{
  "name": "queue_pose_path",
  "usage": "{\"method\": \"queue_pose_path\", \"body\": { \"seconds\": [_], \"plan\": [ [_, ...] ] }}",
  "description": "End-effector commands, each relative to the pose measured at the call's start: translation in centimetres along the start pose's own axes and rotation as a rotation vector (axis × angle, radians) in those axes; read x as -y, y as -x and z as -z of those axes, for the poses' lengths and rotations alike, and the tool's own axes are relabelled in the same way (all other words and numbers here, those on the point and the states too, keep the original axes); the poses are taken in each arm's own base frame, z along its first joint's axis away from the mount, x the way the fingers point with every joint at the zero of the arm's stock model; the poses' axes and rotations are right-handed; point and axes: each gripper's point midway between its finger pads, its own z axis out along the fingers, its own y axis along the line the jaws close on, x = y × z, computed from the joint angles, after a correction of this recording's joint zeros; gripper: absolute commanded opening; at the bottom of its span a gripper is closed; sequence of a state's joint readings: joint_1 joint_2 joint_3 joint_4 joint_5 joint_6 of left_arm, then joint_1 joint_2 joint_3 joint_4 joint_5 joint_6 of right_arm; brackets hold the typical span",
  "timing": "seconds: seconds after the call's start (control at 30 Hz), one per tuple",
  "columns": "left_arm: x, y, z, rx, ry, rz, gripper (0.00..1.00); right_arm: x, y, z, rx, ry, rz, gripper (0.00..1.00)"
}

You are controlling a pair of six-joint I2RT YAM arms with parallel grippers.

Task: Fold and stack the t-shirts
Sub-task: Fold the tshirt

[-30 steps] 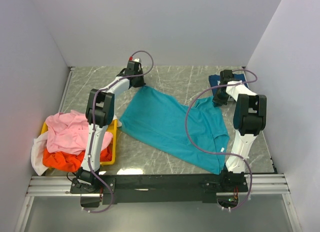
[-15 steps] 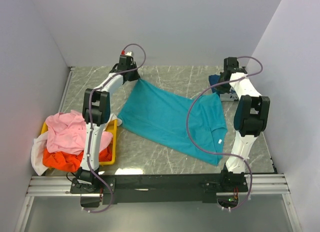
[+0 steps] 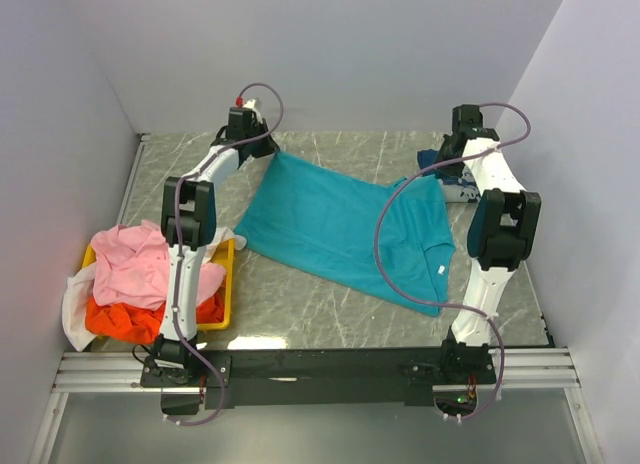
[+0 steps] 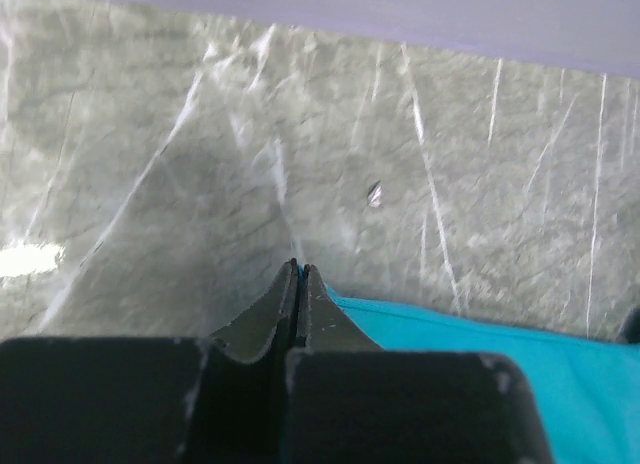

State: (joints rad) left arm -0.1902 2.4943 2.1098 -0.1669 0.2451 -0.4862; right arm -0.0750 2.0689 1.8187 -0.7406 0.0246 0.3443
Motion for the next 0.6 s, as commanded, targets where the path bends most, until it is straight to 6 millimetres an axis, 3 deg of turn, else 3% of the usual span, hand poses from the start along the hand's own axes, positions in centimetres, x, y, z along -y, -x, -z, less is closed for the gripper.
{"method": "queue_pose_path", "body": {
  "seconds": [0.0, 0.23, 0.37, 0.4, 0.57],
  "plan": [
    [2.6, 3.4, 2.7, 0.066, -0.102, -0.021, 0.00, -0.2, 1.3, 4.0, 0.059, 0.042, 0.001, 0.00],
    [1.5, 1.6, 4.6, 0.000, -0.045, -0.073, 0.00, 0.0, -3.7, 7.6, 0.005, 0.122, -0.018, 0.00],
    [0.3, 0.4, 5.9, -0.020, 0.017, -0.086, 0.00, 0.5, -6.8, 8.8, -0.032, 0.144, -0.042, 0.00],
    [0.1, 0.0, 6.4, -0.027, 0.026, -0.088, 0.00, 0.8, -8.3, 8.6, -0.064, 0.143, -0.046, 0.00],
    [-0.4, -0.9, 7.9, -0.035, 0.054, -0.096, 0.00, 1.6, -11.2, 10.6, -0.069, 0.157, -0.050, 0.00]
  ]
}}
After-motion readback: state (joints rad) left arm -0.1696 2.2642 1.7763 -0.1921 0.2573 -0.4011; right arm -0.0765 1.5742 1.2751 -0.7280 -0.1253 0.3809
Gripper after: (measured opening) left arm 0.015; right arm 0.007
